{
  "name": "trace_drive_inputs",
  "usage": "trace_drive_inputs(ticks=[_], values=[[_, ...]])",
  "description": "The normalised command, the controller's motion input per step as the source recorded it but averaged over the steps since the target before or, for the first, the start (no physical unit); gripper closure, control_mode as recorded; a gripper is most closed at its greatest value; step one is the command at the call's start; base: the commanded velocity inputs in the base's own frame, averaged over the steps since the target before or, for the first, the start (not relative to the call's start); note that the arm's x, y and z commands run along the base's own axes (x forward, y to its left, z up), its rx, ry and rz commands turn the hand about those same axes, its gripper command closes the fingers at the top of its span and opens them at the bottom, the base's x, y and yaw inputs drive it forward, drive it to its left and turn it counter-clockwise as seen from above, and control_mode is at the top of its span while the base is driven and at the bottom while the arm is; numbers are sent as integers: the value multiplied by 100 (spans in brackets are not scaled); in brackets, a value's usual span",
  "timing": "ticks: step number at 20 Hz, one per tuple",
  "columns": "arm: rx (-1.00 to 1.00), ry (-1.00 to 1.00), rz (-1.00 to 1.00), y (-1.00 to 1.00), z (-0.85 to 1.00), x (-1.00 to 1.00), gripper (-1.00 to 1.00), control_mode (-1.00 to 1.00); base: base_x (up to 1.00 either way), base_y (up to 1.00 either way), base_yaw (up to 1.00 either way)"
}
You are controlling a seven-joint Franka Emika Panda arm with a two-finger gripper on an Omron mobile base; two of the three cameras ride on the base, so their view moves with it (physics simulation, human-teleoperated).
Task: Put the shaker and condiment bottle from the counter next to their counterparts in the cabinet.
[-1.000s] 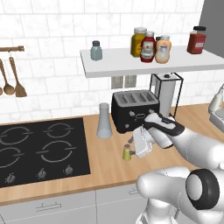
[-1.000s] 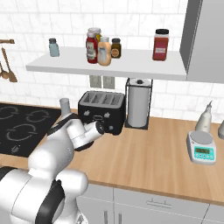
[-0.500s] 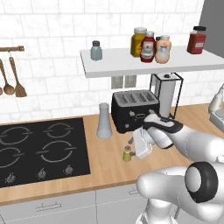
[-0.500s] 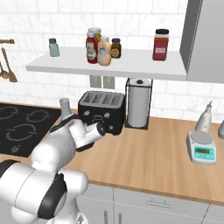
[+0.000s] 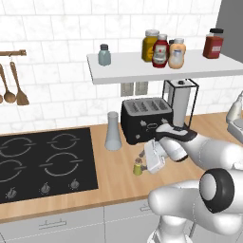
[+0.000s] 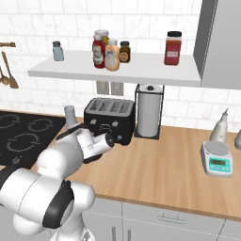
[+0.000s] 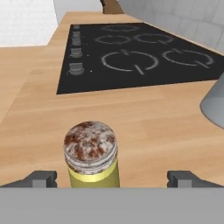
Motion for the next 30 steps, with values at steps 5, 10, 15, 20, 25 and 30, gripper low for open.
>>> trace_drive_inputs(ticks=[5,10,15,20,25,30], values=[[1,0,0,3,0,3,-100,-100,0,0,0],[1,1,4,19,-3,2,-100,-100,0,0,0],[0,0,3,32,-8,0,-100,-100,0,0,0],[0,1,0,14,-9,-3,100,-100,0,0,0],[1,1,0,7,-13,0,100,-100,0,0,0],[3,1,0,0,-17,0,100,-100,0,0,0]])
